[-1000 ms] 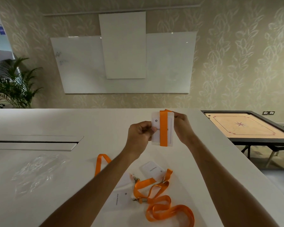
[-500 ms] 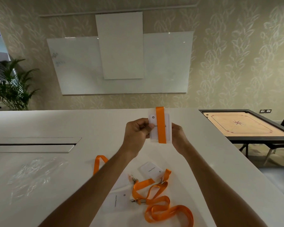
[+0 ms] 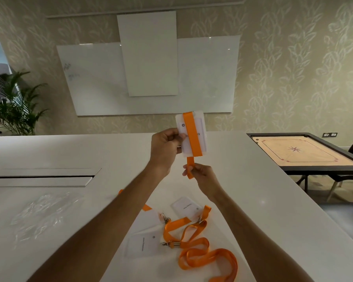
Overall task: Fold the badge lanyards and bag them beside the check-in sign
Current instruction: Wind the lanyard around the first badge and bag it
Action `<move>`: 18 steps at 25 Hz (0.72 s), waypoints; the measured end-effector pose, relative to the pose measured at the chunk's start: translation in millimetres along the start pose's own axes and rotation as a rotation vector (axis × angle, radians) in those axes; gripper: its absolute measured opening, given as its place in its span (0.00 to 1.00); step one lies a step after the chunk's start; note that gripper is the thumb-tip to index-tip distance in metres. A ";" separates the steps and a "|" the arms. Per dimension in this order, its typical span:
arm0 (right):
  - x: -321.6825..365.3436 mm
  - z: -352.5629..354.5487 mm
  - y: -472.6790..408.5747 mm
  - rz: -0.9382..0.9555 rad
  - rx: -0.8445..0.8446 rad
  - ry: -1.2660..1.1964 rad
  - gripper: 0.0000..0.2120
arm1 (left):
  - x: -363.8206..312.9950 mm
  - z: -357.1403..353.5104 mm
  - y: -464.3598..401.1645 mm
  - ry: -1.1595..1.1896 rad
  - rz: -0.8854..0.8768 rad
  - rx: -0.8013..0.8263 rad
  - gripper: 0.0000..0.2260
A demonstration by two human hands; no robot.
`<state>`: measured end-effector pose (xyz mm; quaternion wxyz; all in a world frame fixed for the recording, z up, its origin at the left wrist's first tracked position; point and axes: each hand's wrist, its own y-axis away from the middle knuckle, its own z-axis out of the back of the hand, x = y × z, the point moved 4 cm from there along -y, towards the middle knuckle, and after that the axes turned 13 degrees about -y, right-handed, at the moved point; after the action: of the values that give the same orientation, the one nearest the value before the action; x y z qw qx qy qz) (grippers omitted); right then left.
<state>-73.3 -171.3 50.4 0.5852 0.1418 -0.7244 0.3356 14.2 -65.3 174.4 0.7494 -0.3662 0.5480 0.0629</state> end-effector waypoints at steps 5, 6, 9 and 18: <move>-7.2 2.0 9.8 -0.010 -0.101 0.074 0.12 | -0.6 9.5 -12.7 -0.049 0.035 -0.063 0.07; -7.4 2.3 11.8 0.000 -0.112 0.103 0.12 | 1.7 11.5 -14.6 -0.059 0.050 -0.080 0.06; -7.2 0.6 20.7 0.028 -0.096 0.213 0.12 | 8.7 18.0 -19.3 -0.094 0.082 -0.129 0.06; 13.0 -21.8 69.0 0.018 0.068 0.332 0.14 | 34.4 41.1 -32.3 -0.198 0.157 -0.226 0.05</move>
<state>-101.7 -104.0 42.6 0.6886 0.0975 -0.6074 0.3838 75.6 -73.8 165.4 0.7466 -0.3961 0.4880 0.2182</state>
